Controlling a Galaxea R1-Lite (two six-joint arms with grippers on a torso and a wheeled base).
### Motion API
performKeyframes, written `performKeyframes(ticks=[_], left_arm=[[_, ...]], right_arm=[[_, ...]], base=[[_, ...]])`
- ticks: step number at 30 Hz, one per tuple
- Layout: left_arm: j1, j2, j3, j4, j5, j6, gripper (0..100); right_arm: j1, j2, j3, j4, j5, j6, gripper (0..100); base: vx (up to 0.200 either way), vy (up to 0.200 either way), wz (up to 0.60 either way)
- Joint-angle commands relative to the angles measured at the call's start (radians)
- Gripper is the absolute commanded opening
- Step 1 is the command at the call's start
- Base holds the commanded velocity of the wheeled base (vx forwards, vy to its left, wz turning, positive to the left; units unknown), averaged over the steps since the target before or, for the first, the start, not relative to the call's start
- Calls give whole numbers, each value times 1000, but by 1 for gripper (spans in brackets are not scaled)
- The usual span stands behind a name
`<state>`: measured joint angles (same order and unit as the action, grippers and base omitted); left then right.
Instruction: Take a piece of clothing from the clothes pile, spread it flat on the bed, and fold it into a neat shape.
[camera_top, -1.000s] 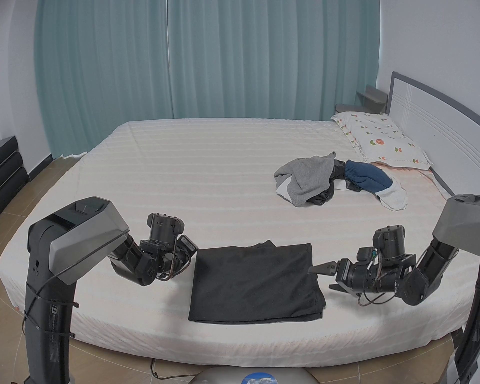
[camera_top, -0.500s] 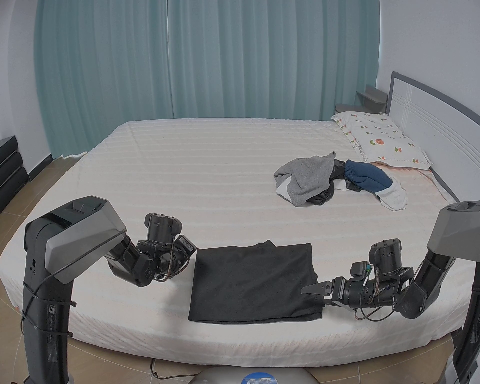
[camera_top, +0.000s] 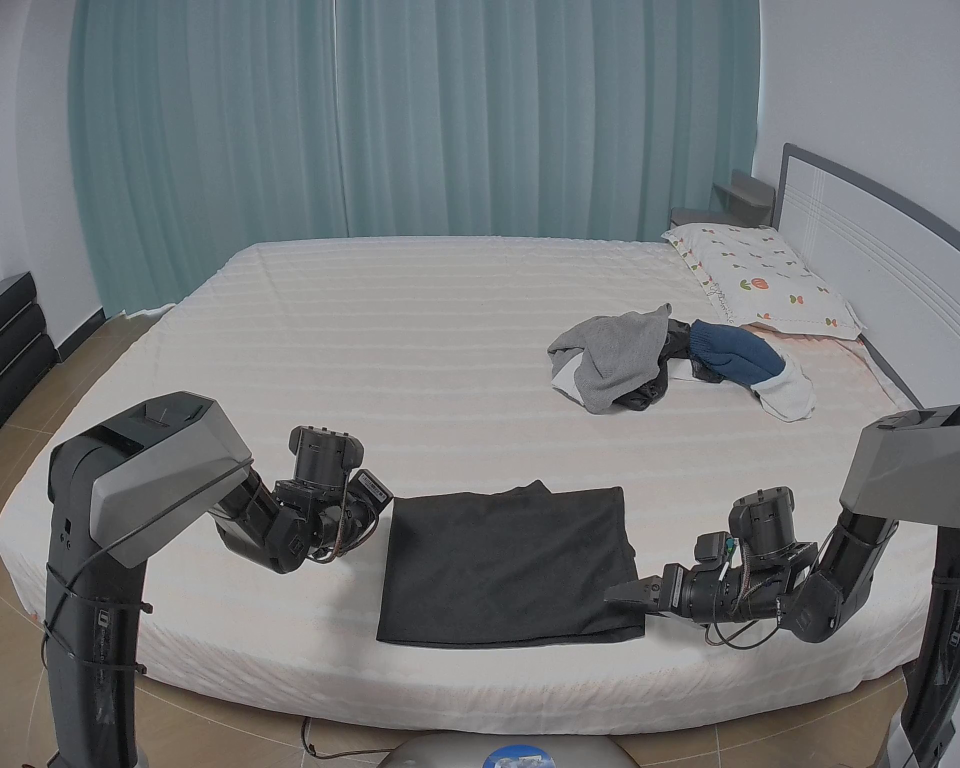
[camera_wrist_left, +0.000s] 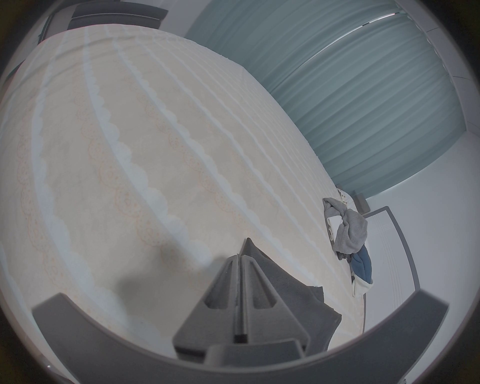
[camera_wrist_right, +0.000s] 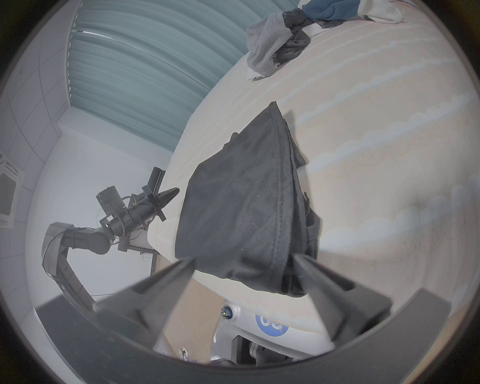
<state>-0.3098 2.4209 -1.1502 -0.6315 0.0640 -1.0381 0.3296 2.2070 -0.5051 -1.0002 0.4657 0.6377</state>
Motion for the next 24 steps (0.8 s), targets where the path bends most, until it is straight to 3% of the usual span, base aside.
performKeyframes(ticks=[1, 7, 24], left_arm=[[0, 0, 0, -1, 0, 0, 0], [0, 1, -2, -1, 0, 0, 0], [3, 1, -5, 1, -1, 0, 0]], right_arm=[[-7, 3, 20, 0, -1, -24, 0], [-12, 7, 25, 0, -29, -32, 0], [-38, 8, 56, 0, -29, -59, 0]], base=[[0, 0, 0], [0, 0, 0], [0, 0, 0]])
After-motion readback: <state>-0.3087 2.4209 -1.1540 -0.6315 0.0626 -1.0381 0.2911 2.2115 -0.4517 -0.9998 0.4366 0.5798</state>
